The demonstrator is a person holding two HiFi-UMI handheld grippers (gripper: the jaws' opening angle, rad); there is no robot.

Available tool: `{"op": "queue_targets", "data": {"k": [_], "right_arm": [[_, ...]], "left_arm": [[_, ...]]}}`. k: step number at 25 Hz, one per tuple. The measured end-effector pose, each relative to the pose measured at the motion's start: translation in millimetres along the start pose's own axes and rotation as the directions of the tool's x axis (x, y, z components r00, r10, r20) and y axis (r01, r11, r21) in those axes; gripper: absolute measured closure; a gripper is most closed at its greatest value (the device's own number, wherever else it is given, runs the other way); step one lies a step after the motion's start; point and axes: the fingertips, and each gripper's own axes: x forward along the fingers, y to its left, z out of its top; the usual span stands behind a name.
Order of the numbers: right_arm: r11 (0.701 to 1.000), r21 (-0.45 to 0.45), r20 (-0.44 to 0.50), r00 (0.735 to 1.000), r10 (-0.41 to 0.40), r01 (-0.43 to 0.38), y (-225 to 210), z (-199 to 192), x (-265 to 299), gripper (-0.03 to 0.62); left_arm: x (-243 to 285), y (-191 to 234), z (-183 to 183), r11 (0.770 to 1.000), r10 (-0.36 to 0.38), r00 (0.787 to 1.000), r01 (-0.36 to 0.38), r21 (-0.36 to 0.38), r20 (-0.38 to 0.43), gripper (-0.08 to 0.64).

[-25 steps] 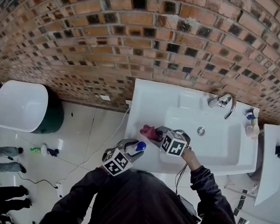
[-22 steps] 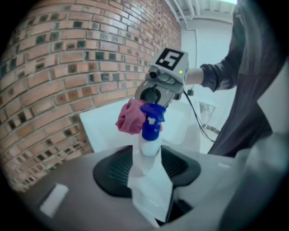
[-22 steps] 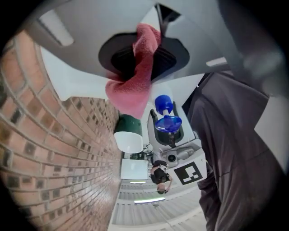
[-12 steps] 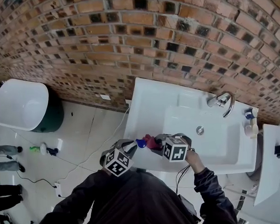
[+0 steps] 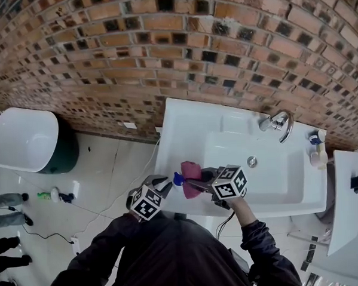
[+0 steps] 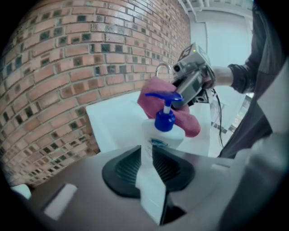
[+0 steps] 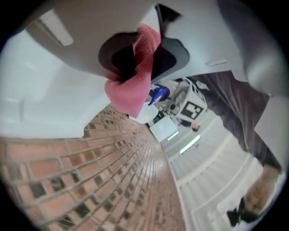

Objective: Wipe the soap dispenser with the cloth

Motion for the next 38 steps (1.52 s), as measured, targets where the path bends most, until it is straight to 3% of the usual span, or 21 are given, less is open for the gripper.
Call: {"op": "queue_targets", "data": {"k": [2,7,10,14,18,23,27,32,38], "right_arm": [[0.994,0.104,0.046,0.998,0.032,-0.037,-6,2,4,0.528],[0.979,0.206,-0.01,1.0,0.009,-0.007,-36,-33,23,0.528],[0.972,0.229,-0.075,0.996,-0.043,0.059,-52,-60,39,0.528],[0.967,0.175,-0.144,0.977,-0.16,0.184,-67,-83,51,0.528],[0.97,0.091,-0.05,0.973,-0.223,0.227,-51,-62,35,0.528],[0.975,-0.068,0.178,0.964,-0.199,0.214,22,-4,-19,0.529],[0.958,-0.147,0.243,0.948,-0.205,0.244,66,8,-47,0.529],[0.938,-0.187,0.24,0.939,-0.245,0.293,83,-2,-49,0.532],[0.942,-0.173,0.252,0.938,-0.24,0.287,93,-5,-46,0.532]], "left_arm": [[3,-5,-2,1.0,-0.01,1.0,0.01,0.0,-0.009,0.48],[8,-9,-3,1.0,-0.017,1.0,0.017,0.0,-0.018,0.486],[9,-8,-5,1.0,-0.017,1.0,0.017,-0.01,-0.018,0.486],[11,-10,-8,1.0,-0.02,1.0,0.019,-0.024,-0.02,0.495],[7,-8,-7,0.999,-0.012,1.0,0.012,-0.041,0.003,0.479],[-45,-7,17,0.995,0.05,0.987,-0.037,-0.092,0.152,0.479],[-84,-18,34,0.989,0.109,0.956,-0.076,-0.131,0.274,0.479],[-96,-39,40,0.994,0.069,0.957,-0.041,-0.101,0.283,0.479],[-98,-46,42,0.996,0.06,0.958,-0.038,-0.082,0.282,0.479]]}}
